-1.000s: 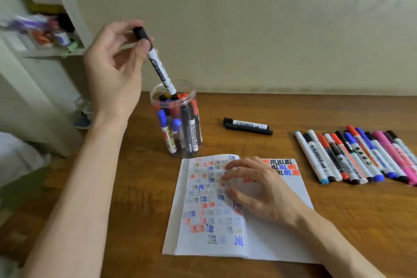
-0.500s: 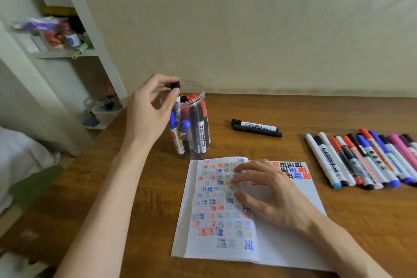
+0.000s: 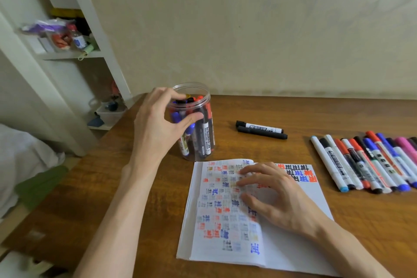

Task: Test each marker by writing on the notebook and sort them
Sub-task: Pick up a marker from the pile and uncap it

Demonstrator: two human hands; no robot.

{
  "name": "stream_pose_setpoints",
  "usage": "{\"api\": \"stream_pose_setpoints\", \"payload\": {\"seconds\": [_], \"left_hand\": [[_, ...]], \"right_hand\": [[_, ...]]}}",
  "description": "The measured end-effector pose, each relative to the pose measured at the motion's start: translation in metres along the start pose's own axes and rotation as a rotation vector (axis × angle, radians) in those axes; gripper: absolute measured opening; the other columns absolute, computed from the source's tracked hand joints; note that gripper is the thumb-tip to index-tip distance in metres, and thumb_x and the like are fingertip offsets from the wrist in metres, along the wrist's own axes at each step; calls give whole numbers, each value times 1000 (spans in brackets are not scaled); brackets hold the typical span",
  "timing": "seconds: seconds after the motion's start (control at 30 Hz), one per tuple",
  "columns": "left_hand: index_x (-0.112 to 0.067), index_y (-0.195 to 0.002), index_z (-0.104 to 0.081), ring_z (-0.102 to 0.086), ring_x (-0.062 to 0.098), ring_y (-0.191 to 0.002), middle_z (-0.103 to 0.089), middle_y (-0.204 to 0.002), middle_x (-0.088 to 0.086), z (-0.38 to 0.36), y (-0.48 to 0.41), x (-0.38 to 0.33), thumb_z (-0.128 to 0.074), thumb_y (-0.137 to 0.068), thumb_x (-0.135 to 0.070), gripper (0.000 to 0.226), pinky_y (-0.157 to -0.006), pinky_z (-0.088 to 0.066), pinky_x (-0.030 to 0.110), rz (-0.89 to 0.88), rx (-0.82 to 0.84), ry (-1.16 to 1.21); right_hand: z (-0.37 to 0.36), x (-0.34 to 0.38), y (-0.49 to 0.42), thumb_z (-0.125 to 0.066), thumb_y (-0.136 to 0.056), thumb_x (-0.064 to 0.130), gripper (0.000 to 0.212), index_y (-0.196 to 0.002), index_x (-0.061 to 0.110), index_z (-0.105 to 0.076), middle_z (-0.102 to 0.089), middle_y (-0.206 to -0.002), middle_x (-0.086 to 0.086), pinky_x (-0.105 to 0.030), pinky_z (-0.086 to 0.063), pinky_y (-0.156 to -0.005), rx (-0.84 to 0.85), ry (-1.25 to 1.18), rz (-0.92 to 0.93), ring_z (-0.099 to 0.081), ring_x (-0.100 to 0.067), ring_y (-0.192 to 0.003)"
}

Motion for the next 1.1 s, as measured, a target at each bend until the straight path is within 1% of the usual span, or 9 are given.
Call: {"api": "stream_pose_setpoints", "payload": {"seconds": [0.13,0.27,0.4,0.57,0.7,0.8,0.9,1.0,1.1], "left_hand": [[-14,-114,-65,-55,16,-125,-62,-129,3,-11,9,3,-70,-73,-69,68,-100,-42,22,28,25,-26],[-15,-111,-62,-57,17,-120,-62,-125,2,-11,8,1,-80,-70,-62,66,-95,-46,26,34,14,-50],[-17,-113,-59,-54,15,-121,-59,-126,0,-15,8,4,-72,-68,-72,72,-94,-48,28,49,31,-16],[-19,-108,-59,-54,14,-119,-59,-123,-2,-17,9,4,-78,-69,-66,65,-95,-49,29,61,12,-1],[-19,-103,-61,-55,15,-114,-59,-120,-1,-16,5,1,-75,-66,-72,66,-89,-49,28,85,12,-41],[-20,-114,-65,-52,18,-121,-55,-128,1,-16,5,-4,-71,-65,-79,77,-98,-51,43,83,-2,-59],[-16,-125,-64,-47,23,-134,-55,-136,7,-10,14,-21,-80,-75,-61,69,-110,-42,51,20,-170,-2],[-6,-117,-67,-57,24,-119,-61,-123,11,-8,30,-61,-79,-90,-28,36,-98,-51,43,-95,-332,125],[-9,-114,-68,-64,9,-95,-66,-105,-1,-48,31,-99,-69,-95,-11,18,-82,-54,25,-134,-115,238]], "right_hand": [[0,-1,1,-64,-94,57,32,-119,41,-75,-57,-135,31,-30,-43,-109,-3,-7,-4,-48,3,-133],[-1,-2,1,-63,-94,58,32,-119,42,-75,-56,-135,32,-25,-40,-109,7,0,-7,-47,3,-133],[0,-1,1,-64,-94,57,30,-118,42,-75,-57,-135,32,-19,-36,-107,-3,16,-5,-47,4,-132],[-1,-2,1,-66,-94,55,29,-118,42,-75,-57,-135,32,-17,-36,-107,3,16,-9,-47,3,-132],[0,-1,1,-67,-94,53,27,-117,41,-76,-57,-135,31,-17,-36,-107,-9,9,-9,-47,5,-132],[1,-1,1,-67,-94,53,28,-118,41,-75,-57,-135,32,-21,-38,-108,-14,2,-5,-48,5,-132],[8,-3,3,-66,-95,54,29,-119,40,-75,-59,-133,31,-23,-41,-106,-58,-56,-25,-51,3,-131],[22,-8,4,-69,-97,46,23,-117,37,-76,-63,-129,28,-24,-45,-103,-142,-80,-57,-55,0,-128],[39,-17,8,-69,-99,40,20,-114,30,-78,-67,-119,23,-27,-49,-100,-272,-80,-104,-60,-3,-120]]}}
Point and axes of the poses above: each hand's wrist, its own y-axis away from the middle knuckle, its own z-axis out of the back of the hand, x = y × z, the point moved 9 cm from there along -y, towards the middle knuckle
